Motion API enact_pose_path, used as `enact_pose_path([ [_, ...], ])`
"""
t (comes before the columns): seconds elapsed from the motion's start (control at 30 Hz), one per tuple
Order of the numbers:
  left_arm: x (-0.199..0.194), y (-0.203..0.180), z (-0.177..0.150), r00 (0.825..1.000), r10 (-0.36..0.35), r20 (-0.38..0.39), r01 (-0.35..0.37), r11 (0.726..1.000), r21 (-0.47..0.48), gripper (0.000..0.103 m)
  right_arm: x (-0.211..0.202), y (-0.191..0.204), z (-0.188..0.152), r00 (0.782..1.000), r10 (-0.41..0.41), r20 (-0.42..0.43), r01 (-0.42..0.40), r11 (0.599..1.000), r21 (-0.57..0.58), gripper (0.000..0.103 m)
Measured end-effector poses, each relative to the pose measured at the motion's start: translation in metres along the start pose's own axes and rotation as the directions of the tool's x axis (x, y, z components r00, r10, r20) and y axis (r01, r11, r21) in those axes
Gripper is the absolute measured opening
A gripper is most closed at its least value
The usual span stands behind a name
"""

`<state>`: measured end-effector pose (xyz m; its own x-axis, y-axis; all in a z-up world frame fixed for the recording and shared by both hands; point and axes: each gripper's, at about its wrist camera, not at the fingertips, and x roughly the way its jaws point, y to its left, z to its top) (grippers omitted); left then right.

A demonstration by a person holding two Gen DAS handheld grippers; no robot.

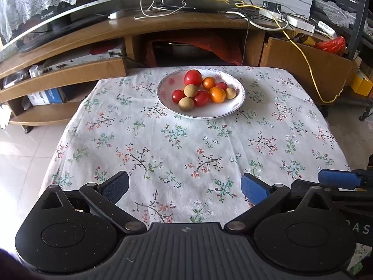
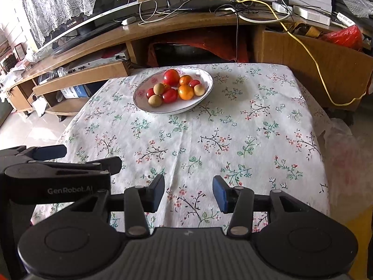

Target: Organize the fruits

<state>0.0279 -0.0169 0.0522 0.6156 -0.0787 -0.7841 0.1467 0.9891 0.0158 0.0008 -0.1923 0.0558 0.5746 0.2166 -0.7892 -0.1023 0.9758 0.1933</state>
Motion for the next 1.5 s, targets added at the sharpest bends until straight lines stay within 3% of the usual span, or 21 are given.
enact_pose_path([
  [1.2,-0.007,0.003,-0.022,0.999,-0.027,-0.043,0.025,0.999,-0.043,0.102,-0.009,0.002,-0.016,1.0,0.015,-0.016,-0.015,1.0,0.011,0.037],
  [1.5,-0.004,0.011,-0.024,0.995,-0.079,-0.067,0.072,0.992,-0.1,0.103,-0.01,0.003,-0.016,1.0,0.017,-0.01,-0.017,1.0,0.013,0.037],
])
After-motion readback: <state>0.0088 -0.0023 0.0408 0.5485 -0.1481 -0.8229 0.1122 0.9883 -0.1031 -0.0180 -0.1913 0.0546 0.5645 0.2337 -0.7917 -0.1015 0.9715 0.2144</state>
